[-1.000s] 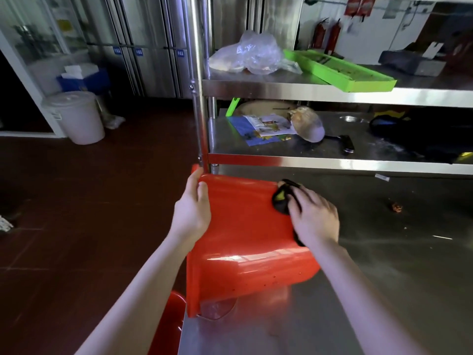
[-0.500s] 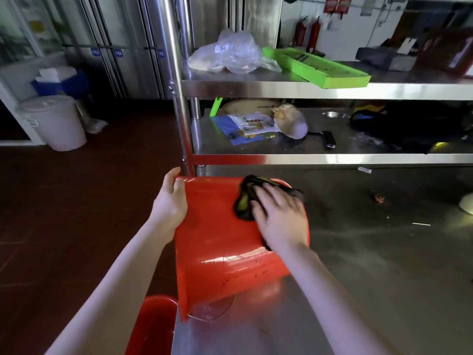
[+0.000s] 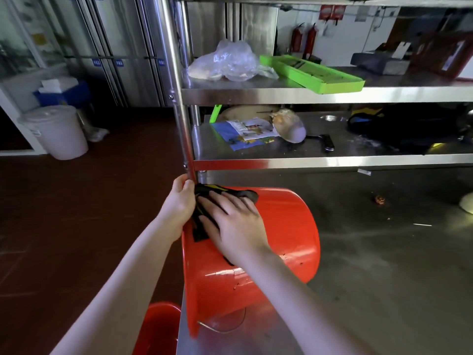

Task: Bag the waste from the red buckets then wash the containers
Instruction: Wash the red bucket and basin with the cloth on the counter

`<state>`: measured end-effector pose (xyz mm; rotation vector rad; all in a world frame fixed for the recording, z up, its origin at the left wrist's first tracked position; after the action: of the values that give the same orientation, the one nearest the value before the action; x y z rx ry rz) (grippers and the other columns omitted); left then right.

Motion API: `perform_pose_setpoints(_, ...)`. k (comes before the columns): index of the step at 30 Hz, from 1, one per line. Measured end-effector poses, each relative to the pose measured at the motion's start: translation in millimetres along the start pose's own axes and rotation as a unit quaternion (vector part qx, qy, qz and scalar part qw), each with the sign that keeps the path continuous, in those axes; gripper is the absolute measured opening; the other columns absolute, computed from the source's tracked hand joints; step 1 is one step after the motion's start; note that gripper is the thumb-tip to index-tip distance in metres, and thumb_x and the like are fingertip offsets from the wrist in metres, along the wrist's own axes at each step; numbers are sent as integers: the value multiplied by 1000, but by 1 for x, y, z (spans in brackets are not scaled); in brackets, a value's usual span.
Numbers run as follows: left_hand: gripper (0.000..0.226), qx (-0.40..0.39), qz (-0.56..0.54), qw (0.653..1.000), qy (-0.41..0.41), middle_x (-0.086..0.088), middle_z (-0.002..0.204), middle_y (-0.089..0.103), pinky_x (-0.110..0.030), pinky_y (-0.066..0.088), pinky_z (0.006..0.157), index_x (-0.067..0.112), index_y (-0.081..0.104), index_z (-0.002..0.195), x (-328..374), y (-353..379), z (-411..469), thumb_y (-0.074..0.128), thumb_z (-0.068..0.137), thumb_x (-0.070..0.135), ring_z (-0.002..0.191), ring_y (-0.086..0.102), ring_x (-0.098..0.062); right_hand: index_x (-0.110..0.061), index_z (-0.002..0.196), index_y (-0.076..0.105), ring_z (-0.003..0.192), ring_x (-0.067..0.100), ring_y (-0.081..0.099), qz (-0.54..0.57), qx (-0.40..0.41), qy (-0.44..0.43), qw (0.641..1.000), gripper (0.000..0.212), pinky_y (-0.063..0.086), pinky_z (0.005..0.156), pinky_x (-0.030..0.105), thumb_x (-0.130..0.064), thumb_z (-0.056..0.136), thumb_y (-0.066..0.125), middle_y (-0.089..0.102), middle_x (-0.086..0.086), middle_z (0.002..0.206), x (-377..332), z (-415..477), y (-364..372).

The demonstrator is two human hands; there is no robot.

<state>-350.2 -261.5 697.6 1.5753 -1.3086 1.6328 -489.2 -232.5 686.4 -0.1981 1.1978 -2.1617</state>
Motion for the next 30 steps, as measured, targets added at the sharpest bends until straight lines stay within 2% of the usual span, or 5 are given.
perform_pose_setpoints(5,51,42,96,983,148,2,133,59,-25,39,88,47,24,146,-15,17,-65,42,98,42,119,56,-20,-29,122,64,117,21,59,-6,-26,74,997,46,43,97,40,-48,94,33,65,-5,124,24,14,-2)
perform_pose_setpoints(12,50,1,26,977,212,6,43,32,-23,25,39,52,15,148,-43,25,-103,31,100,46,37,26,-8,-25,120,66,113,26,61,-54,-37,210,976,35,40,99,40,-39,95,44,63,-4,128,126,-12,-12)
perform_pose_setpoints(18,46,-4,30,982,189,13,50,44,-26,35,47,51,22,144,-33,21,-75,32,101,45,43,40,-8,-27,123,65,115,24,60,-55,-2,200,978,38,38,98,41,-38,92,46,62,-3,131,82,-10,-4)
perform_pose_setpoints(24,39,18,-6,989,145,10,130,57,-28,39,104,42,38,142,-15,9,-44,36,103,39,121,52,-7,-28,129,60,124,18,54,15,6,15,1000,42,40,102,39,-47,97,41,58,-5,134,19,-5,4)
perform_pose_setpoints(30,44,9,-20,998,56,-16,133,57,-50,45,103,44,35,143,-8,-26,-33,29,100,51,121,56,-31,-29,123,61,111,26,61,-23,-93,223,970,36,44,95,39,-42,95,44,62,-6,128,121,-12,-8)
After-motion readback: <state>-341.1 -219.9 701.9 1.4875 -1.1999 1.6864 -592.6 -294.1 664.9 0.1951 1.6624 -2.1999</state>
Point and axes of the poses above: each hand's wrist, its own z-axis towards the middle knuckle, its own y-axis out of the palm, x = y × z, the point moved 2 cm from there along z, towards the middle knuckle
